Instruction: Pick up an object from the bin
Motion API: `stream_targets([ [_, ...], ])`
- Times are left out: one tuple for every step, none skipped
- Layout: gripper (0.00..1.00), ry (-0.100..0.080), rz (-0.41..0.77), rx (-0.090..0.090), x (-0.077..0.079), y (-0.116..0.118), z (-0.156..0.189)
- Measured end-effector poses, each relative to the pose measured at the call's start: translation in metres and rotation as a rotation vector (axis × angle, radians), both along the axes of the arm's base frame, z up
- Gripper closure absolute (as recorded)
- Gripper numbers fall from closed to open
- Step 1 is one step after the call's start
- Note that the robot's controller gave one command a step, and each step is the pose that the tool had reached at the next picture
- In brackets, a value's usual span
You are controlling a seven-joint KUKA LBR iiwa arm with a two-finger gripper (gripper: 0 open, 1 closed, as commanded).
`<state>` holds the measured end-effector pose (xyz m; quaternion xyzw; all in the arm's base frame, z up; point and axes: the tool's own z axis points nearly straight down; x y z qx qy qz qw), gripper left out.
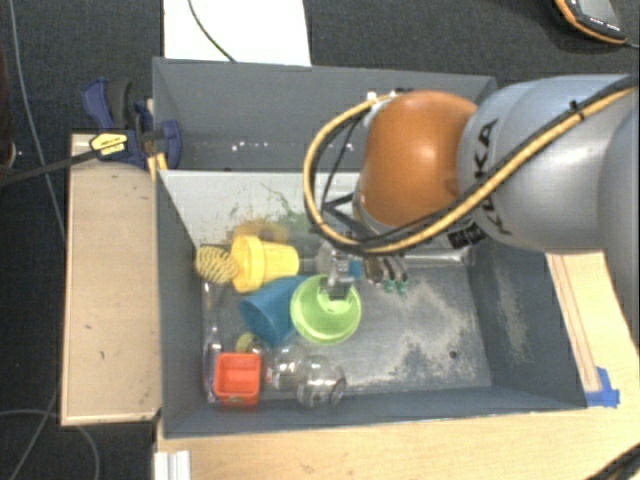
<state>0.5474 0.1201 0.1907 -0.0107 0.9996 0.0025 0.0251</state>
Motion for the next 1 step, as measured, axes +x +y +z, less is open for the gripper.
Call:
stream_targets([
  [1.0,0.003,0.004,-0.003,-0.0273,-0.0118,-0.0674],
])
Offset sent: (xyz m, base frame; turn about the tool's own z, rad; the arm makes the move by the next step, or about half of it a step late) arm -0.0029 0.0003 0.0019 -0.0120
